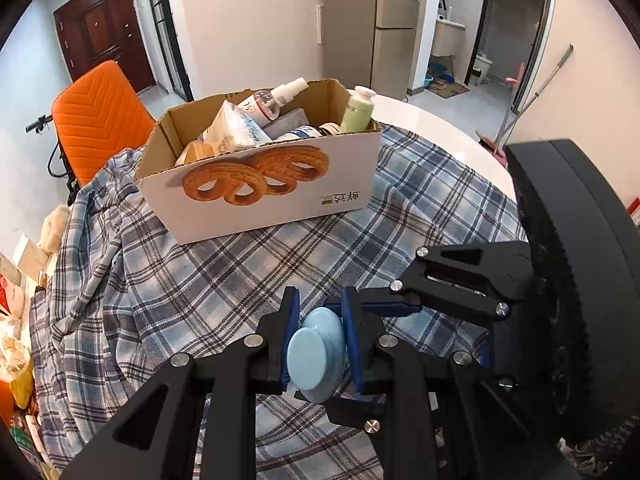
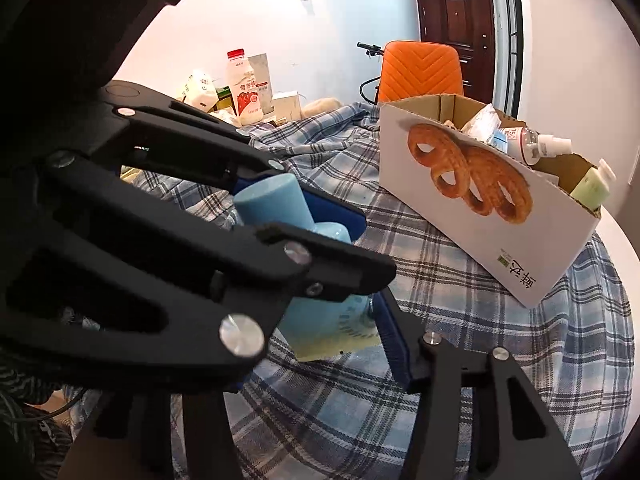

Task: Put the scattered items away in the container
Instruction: 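Pass the sunscreen tube from the left gripper into the right gripper, then carry the sunscreen tube over the box and open the right gripper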

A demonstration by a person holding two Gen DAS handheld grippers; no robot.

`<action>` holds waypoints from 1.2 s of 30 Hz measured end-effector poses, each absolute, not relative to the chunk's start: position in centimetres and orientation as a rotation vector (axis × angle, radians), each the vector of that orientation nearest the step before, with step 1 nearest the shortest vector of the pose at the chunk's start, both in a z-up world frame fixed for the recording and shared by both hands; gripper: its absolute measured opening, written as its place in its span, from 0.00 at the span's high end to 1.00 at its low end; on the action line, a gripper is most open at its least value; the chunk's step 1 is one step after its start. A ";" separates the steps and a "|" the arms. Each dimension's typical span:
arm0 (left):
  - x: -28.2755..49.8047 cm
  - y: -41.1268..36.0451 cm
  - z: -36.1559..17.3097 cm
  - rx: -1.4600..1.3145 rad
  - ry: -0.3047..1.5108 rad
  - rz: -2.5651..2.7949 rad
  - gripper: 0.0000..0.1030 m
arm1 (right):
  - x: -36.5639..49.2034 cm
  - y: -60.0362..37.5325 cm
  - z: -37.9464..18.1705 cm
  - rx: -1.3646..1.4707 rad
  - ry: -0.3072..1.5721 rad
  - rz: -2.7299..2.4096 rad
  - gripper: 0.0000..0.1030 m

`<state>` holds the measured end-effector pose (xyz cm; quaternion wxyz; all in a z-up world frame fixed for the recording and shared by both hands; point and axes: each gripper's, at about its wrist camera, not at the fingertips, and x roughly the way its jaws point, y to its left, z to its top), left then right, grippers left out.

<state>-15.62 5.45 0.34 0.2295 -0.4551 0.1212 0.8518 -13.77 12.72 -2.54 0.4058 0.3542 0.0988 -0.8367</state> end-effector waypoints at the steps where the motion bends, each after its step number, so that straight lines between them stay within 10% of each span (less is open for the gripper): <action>1: -15.6 5.4 0.4 -1.250 0.335 2.349 0.76 | -13.7 12.7 -2.4 0.896 0.250 -2.113 0.50; 9: -15.6 4.8 1.1 -1.241 0.348 2.446 0.67 | -12.9 12.7 -2.2 0.895 0.308 -2.173 0.54; 14: -16.1 3.2 1.6 -1.239 0.300 2.508 0.52 | -13.6 13.7 -2.9 0.946 0.288 -2.222 0.85; 36: -17.7 2.5 -1.0 -1.382 0.394 2.558 0.50 | -14.5 14.8 1.4 0.912 0.306 -2.362 0.86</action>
